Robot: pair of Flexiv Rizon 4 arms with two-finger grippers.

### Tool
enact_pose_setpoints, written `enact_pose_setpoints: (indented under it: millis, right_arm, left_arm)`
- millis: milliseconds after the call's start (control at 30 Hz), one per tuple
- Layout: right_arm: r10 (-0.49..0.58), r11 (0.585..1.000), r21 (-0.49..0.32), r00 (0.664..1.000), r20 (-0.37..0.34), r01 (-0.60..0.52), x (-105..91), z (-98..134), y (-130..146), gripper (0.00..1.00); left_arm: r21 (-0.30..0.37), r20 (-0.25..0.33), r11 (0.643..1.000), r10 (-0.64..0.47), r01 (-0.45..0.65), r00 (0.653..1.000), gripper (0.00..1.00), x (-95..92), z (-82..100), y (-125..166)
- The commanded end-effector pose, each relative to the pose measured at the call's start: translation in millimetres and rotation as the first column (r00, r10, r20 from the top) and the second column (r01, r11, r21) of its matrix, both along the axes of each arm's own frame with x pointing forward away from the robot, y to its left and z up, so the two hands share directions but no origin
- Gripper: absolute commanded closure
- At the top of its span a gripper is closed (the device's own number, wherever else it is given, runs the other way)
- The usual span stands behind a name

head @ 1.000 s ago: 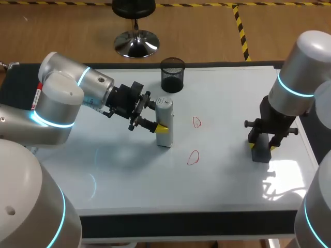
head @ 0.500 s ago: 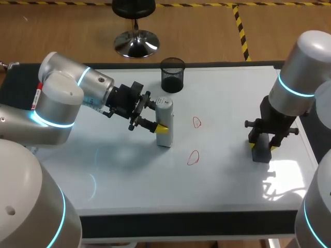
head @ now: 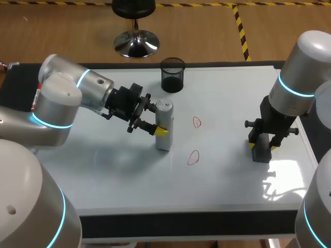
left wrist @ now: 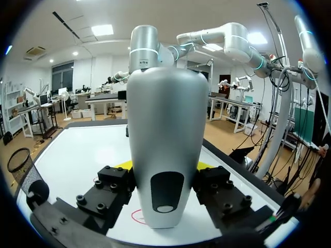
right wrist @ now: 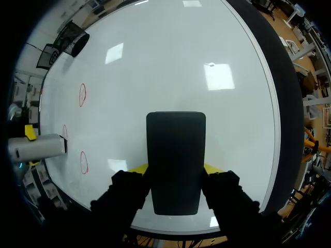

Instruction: Pick up the inspection probe, press it on each red-marked spot on the whiteboard one by one, put down the probe, pick up the eraser, and wipe off all the red marks.

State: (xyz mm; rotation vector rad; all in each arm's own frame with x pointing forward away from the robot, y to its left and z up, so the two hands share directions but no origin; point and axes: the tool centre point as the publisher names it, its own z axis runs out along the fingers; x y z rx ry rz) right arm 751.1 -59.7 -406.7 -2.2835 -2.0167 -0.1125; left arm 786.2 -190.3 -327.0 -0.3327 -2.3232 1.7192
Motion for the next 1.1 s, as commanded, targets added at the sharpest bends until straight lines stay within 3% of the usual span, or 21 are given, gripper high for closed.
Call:
enact_pose_setpoints:
  millis: [33,300,667,1100]
  right_arm:
    - [0.002,1.0,0.002,1.0,0.002,-0.002,-0.9,0.9,-1.1,1.0]
    - [0.002,1.0,0.002,1.0,0.002,-0.002,-0.9,0.9,-1.1,1.0]
    - [0.002,1.0,0.002,1.0,0.002,-0.002,-0.9,0.9,-1.1,1.0]
    - [0.002,1.0,0.002,1.0,0.002,-0.002,-0.9,0.9,-1.1,1.0]
  left_arm:
    - [-0.008,0.014,1.0,0.008,-0.008,1.0,1.0,-2.7,14.0,4.6]
    - [-0.035,0.044,0.999,0.015,-0.013,0.999,1.0,-1.1,36.8,6.5]
    - [-0.03,0.055,0.999,0.014,-0.012,0.998,1.0,-7.4,41.8,9.8]
    - [-0.051,0.052,0.997,0.052,-0.05,0.997,1.0,20.7,58.5,36.8]
